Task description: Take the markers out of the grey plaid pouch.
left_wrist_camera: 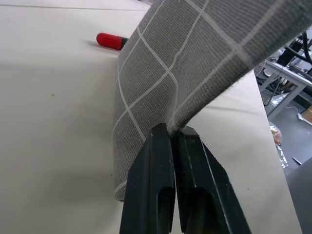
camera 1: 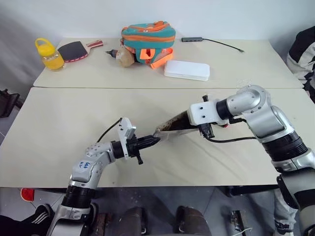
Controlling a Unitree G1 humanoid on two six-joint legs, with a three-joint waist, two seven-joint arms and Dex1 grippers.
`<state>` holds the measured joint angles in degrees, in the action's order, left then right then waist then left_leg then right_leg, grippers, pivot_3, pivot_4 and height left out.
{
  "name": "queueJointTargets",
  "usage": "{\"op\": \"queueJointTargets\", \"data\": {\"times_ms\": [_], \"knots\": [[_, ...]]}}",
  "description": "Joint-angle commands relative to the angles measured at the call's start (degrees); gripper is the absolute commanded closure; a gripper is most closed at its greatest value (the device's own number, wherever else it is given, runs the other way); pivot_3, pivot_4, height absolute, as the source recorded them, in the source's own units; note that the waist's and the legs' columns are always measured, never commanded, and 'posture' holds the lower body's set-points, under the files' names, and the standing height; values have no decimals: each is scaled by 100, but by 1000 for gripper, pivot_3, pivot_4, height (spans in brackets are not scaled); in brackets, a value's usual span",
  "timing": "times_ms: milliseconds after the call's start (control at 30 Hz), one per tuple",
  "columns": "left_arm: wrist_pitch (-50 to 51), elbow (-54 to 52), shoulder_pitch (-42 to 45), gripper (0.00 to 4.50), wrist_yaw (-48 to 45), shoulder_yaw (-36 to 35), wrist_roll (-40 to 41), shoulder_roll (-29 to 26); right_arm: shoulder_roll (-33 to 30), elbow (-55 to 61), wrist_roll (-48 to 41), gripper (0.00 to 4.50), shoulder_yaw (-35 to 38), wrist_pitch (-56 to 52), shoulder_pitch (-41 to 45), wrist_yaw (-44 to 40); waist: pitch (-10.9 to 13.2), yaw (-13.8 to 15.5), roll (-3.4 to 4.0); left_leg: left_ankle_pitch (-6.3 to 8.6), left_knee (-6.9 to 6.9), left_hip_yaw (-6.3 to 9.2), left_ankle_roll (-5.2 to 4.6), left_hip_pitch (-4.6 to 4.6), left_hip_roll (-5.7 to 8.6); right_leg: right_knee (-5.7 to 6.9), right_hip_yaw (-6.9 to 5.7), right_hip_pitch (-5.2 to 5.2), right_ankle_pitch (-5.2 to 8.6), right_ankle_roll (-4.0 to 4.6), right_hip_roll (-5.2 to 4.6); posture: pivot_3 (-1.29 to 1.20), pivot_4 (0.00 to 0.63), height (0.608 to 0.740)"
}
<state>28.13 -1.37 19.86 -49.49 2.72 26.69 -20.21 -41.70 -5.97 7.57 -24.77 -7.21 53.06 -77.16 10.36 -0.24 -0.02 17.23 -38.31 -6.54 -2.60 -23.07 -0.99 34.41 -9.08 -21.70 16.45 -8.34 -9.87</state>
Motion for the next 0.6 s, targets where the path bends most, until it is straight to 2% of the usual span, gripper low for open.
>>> {"op": "queueJointTargets", "data": {"times_ms": [33,233,600], "knots": [[-22,135,17,4500,62,-179,182,151,222,-260,374,2987,-162,38,170,190,0,2,0,0,0,0,0,0,0,0,0,0,0,0,0,0,150,740],[217,358,88,4500,134,-374,384,280,500,-605,634,2987,-237,70,264,295,0,-2,0,0,-2,0,0,0,1,1,0,0,0,0,0,0,150,740],[179,411,132,4500,82,-322,352,292,726,-825,900,2987,-346,-51,306,260,0,-12,0,0,-8,0,1,2,2,5,2,3,0,0,1,0,150,740]]}}
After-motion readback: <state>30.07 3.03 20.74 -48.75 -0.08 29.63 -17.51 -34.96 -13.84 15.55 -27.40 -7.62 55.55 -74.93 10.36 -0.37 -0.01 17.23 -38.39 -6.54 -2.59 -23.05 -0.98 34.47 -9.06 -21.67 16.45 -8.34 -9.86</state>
